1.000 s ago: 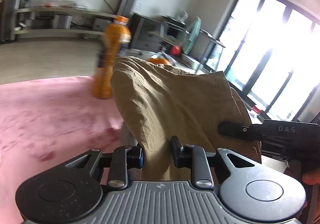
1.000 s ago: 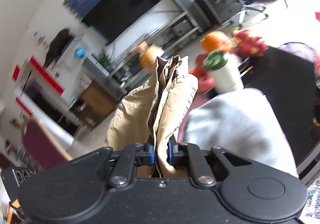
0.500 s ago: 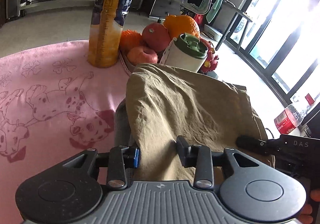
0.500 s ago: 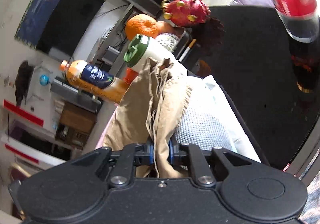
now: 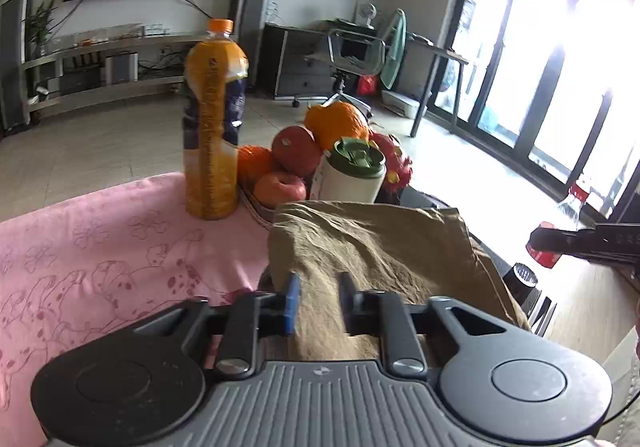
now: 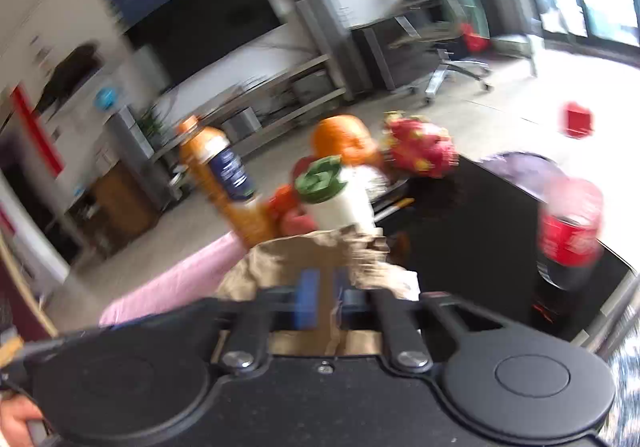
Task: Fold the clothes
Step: 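Carry the folded jacket with both grippers onto the clothes stack and lower it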
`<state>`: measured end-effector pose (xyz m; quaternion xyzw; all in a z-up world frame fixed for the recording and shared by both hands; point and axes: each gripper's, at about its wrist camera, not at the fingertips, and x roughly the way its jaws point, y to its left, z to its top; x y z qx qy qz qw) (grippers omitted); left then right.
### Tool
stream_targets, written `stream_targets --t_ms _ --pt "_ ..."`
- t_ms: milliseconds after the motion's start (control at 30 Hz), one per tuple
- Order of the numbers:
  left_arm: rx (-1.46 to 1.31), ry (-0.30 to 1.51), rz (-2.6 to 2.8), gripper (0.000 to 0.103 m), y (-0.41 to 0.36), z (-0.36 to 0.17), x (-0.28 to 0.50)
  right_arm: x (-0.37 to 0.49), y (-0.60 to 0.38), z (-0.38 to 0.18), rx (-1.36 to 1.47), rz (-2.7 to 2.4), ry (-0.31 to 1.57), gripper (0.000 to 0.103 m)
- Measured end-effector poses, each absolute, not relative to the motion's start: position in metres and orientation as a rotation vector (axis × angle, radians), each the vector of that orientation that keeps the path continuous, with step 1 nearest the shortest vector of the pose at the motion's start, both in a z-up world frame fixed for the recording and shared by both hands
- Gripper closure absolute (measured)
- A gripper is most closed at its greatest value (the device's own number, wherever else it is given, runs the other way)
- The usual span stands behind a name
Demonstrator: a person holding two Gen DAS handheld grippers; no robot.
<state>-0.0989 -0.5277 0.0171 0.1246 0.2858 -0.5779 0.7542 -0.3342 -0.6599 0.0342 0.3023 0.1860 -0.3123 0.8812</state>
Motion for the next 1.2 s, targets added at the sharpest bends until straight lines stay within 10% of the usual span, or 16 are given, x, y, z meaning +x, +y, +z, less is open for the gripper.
stream_targets --t_ms 433,833,1200 --pt "0.356 0.690 -1.227 0.102 -0.620 -0.046 -0.099 -0.258 -0.733 -0.078 0.684 -0.766 0.465 0.103" --pt "0.432 0.629 -1.293 0.095 -0.532 -0.010 -0.133 -0.331 -0.668 -0.025 0.795 -0.666 0.287 0.096" --pt "0.539 0.727 -1.178 0.096 -0.547 -0.027 -0.141 -0.307 -0.639 -0.042 0.711 -0.773 0.621 0.103"
